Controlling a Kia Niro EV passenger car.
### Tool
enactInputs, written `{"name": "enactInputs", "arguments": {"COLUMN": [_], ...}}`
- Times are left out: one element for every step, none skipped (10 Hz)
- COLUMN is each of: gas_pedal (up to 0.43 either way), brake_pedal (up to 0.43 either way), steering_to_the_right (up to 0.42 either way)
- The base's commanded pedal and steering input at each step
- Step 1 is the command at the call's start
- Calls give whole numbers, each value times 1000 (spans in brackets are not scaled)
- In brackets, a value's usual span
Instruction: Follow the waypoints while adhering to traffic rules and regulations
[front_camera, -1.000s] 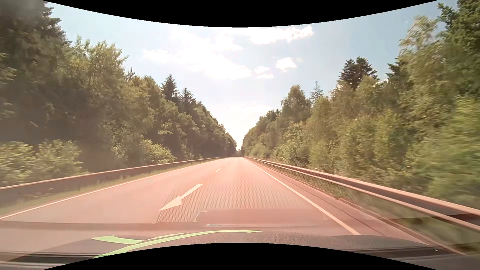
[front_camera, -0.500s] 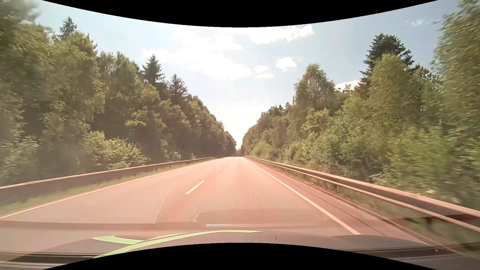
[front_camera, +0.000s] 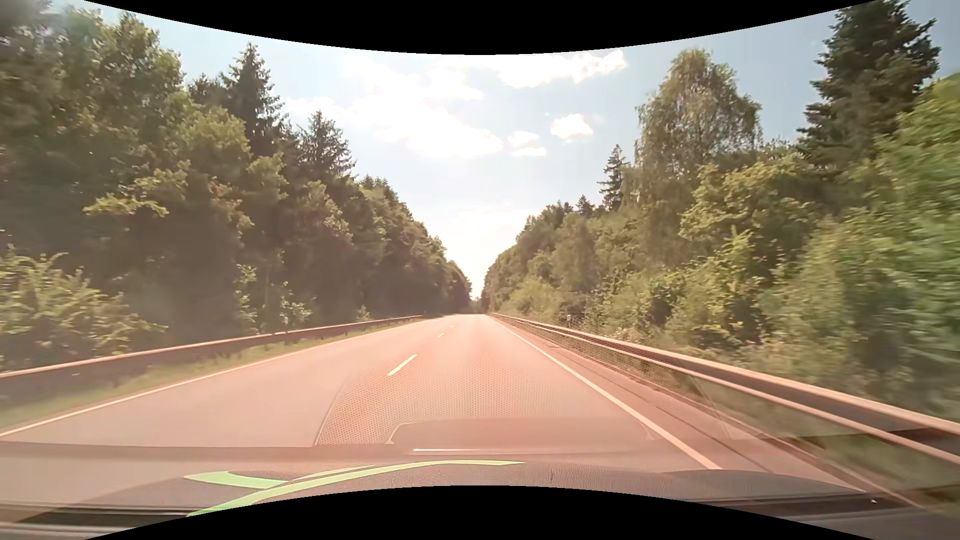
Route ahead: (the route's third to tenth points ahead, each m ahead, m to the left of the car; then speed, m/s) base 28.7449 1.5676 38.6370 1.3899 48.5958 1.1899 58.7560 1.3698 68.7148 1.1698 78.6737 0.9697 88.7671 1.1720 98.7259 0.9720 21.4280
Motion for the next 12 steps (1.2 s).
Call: {"name": "enactInputs", "arguments": {"gas_pedal": [157,157,157,157,157,157,157,157,157,157,157,157], "brake_pedal": [0,0,0,0,0,0,0,0,0,0,0,0], "steering_to_the_right": [0,0,0,0,0,0,0,0,0,0,0,0]}}
